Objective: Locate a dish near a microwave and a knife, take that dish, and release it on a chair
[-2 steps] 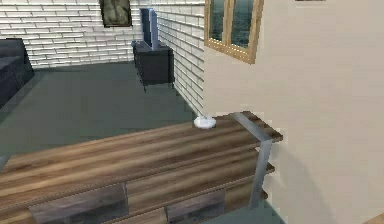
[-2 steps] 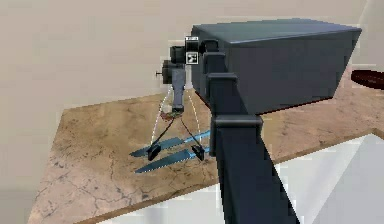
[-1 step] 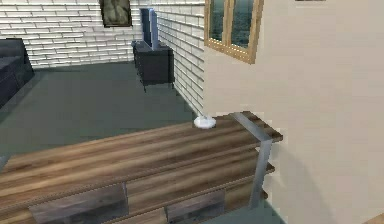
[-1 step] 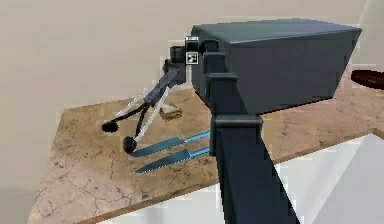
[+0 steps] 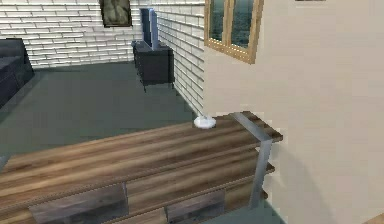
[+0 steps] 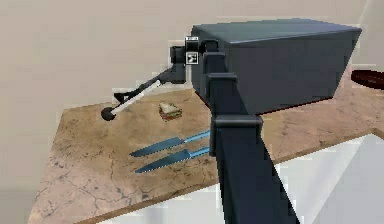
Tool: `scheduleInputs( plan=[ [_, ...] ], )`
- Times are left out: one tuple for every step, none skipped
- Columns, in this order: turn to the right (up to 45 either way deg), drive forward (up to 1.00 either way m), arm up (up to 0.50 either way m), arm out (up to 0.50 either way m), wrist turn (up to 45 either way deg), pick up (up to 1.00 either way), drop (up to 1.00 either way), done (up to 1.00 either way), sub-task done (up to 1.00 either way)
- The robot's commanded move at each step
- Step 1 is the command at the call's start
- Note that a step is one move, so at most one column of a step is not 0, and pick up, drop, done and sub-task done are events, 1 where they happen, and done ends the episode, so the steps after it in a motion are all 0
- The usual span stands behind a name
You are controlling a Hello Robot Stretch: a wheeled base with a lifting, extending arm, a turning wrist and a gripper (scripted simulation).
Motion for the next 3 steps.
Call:
scheduleInputs(
  plan=[
    [0.0, 0.0, 0.0, 0.0, 45.0, 0.0, 0.0, 0.0, 0.0],
    [0.0, 0.0, 0.0, 0.0, 18.0, 0.0, 0.0, 0.0, 0.0],
    [0.0, 0.0, -0.14, 0.0, 0.0, 0.0, 0.0, 0.0, 0.0]
  ],
)
